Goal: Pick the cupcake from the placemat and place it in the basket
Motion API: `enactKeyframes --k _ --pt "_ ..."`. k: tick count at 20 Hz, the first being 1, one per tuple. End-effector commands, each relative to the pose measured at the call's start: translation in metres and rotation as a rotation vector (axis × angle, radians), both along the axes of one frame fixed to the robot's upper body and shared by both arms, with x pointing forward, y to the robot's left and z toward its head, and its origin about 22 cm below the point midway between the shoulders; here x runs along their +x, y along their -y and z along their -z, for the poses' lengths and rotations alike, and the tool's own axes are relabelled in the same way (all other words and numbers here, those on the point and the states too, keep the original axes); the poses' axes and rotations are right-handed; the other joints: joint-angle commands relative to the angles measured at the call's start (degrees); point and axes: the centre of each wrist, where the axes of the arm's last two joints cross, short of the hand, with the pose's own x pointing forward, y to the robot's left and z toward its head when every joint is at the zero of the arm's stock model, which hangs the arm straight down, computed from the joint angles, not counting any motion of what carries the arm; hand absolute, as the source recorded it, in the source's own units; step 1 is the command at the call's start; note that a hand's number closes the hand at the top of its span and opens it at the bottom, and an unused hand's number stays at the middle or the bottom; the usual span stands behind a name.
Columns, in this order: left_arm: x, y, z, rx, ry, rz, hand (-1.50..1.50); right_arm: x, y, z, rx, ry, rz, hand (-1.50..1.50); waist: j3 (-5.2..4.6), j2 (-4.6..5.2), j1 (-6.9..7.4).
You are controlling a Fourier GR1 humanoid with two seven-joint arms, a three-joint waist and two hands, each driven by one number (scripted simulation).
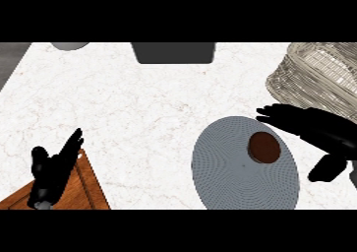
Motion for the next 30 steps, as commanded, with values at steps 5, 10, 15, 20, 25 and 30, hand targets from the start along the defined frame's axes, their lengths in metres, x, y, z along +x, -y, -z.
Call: enactKeyframes --k 5,10,15,20,25,30 --pt "-0.018 -0.007 0.028 -0.014 -0.138 -0.025 0.0 0.005 -0.006 0.018 0.004 -0.003 -0.01 -1.5 -0.86 0.64 -0.15" --pt "-0.022 0.005 0.022 -0.017 -0.133 -0.019 0.0 0.003 -0.025 0.049 -0.069 0.002 -0.005 -1.5 -0.84 0.63 0.18" --pt "-0.012 0.004 0.016 -0.014 -0.156 -0.022 0.0 0.002 -0.018 0.055 -0.148 -0.029 0.007 -1.5 -0.84 0.61 -0.17" --pt "-0.026 -0.003 0.015 -0.031 -0.13 -0.016 0.0 0.002 -0.023 0.068 -0.11 -0.041 0.031 -1.5 -0.85 0.51 0.04" --pt "-0.029 -0.014 0.014 -0.02 -0.157 -0.023 0.0 0.012 -0.019 0.061 -0.108 -0.024 0.008 -1.5 -0.84 0.53 0.24" --pt "-0.008 0.001 0.012 -0.025 -0.145 -0.019 0.0 0.01 -0.024 0.079 -0.103 -0.028 0.013 -1.5 -0.84 0.61 -0.05"
